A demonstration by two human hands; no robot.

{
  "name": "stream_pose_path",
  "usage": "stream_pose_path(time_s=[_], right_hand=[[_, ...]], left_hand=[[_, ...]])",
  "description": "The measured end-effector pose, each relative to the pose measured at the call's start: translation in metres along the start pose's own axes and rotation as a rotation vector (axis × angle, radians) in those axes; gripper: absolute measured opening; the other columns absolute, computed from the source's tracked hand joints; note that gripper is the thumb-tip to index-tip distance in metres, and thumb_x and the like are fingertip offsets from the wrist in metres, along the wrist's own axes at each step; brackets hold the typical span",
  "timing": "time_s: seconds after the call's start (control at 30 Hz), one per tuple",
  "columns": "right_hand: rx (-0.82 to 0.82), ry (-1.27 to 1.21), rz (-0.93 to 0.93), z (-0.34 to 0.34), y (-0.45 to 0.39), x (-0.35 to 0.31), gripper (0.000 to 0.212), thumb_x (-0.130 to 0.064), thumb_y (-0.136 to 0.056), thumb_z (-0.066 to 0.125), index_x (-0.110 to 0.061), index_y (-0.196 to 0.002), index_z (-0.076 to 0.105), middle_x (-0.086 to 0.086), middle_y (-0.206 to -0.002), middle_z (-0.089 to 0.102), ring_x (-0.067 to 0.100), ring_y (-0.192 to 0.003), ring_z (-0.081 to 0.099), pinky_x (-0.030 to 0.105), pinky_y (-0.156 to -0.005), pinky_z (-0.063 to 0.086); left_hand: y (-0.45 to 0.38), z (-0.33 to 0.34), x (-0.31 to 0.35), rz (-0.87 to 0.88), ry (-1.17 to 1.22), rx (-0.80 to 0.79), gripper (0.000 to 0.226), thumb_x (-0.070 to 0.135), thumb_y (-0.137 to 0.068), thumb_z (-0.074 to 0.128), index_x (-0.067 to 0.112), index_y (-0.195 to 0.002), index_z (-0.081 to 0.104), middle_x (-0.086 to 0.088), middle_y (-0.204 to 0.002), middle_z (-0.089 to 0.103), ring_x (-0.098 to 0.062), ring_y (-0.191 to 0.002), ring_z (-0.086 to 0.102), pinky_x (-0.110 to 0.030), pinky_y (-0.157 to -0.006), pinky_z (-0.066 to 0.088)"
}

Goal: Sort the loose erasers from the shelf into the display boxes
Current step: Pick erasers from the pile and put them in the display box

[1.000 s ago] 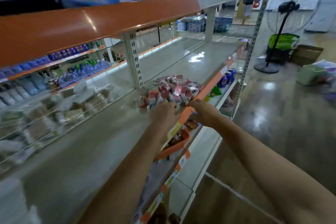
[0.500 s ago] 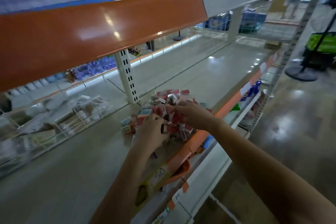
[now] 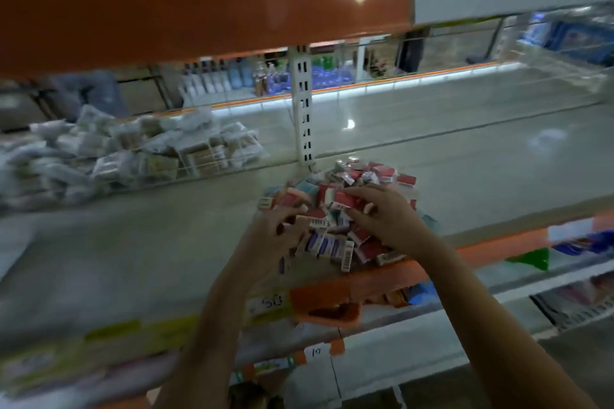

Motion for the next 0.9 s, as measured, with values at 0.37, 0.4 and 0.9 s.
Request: stream_pose_path(time_s=[0.37,0.4,0.9], right_hand=[[-0.327,-0.489,0.025,0.049,0.001,-0.074,0.024,-0.019,-0.098,0.041,-0.012,-0.093,0.064,-0.003,-0.069,0.065,0.005,-0.056,0.056,0.015,-0.054,0.044],[-0.368,-0.529,0.019,0.057,0.000,-0.085,0.025,-0.017,-0.099,0.040,-0.011,-0.094,0.064,-0.004,-0.065,0.066,0.005,-0.054,0.056,0.015,-0.052,0.043],[-0.655,-0.738,-0.122,0.212,0.044,-0.284,0.017,-0.024,-0.084,0.062,-0.029,-0.100,0.065,0.004,-0.093,0.071,0.023,-0.086,0.068,0.037,-0.075,0.056]], left_hand=[[0.085,-0.051,-0.019,-0.148,0.233,0.266,0.018,0.031,-0.097,0.047,0.031,-0.091,0.065,0.014,-0.057,0.058,0.000,-0.048,0.043,-0.012,-0.050,0.034],[0.095,-0.058,-0.023,-0.158,0.261,0.285,0.018,0.030,-0.097,0.047,0.033,-0.094,0.065,0.012,-0.059,0.059,-0.003,-0.050,0.045,-0.013,-0.051,0.036],[0.308,-0.199,-0.103,-0.321,0.429,0.439,0.024,0.007,-0.084,0.068,0.024,-0.100,0.064,0.005,-0.075,0.066,-0.006,-0.059,0.052,-0.019,-0.048,0.040]])
Point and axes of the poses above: each hand's wrist, its own y-axis away from the middle knuckle, its own z-axis out of the palm, x = y × z, the point moved 2 cm from there along -y, towards the middle knuckle
